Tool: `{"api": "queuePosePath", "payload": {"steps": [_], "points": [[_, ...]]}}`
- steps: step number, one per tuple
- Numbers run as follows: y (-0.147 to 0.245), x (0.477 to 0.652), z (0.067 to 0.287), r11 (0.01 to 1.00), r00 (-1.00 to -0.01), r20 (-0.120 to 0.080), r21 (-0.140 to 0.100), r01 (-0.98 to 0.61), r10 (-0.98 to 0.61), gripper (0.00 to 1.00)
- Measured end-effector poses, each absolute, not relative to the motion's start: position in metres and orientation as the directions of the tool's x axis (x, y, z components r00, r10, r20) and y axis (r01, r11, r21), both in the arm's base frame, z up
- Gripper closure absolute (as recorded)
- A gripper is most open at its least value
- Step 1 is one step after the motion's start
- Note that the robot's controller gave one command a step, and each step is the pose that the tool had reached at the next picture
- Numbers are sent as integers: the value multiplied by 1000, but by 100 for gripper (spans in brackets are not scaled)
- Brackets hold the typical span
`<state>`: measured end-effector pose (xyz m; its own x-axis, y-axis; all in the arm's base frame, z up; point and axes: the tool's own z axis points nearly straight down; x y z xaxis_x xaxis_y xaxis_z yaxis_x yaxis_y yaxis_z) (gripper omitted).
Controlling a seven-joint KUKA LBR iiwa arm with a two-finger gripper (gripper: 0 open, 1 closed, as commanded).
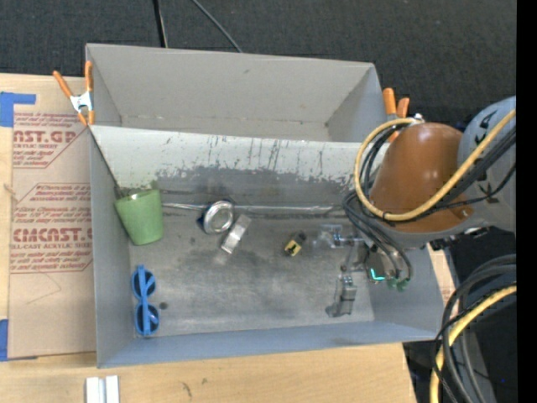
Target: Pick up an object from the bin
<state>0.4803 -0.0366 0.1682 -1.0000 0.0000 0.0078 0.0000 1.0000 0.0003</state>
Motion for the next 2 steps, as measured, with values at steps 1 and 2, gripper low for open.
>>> {"api": "queuePosePath", "payload": {"steps": [1,2], "points": [[-81,547,89,996,-996,1,0,88,88,0],[-39,574,68,998,-998,-2,3,58,58,0]]}}
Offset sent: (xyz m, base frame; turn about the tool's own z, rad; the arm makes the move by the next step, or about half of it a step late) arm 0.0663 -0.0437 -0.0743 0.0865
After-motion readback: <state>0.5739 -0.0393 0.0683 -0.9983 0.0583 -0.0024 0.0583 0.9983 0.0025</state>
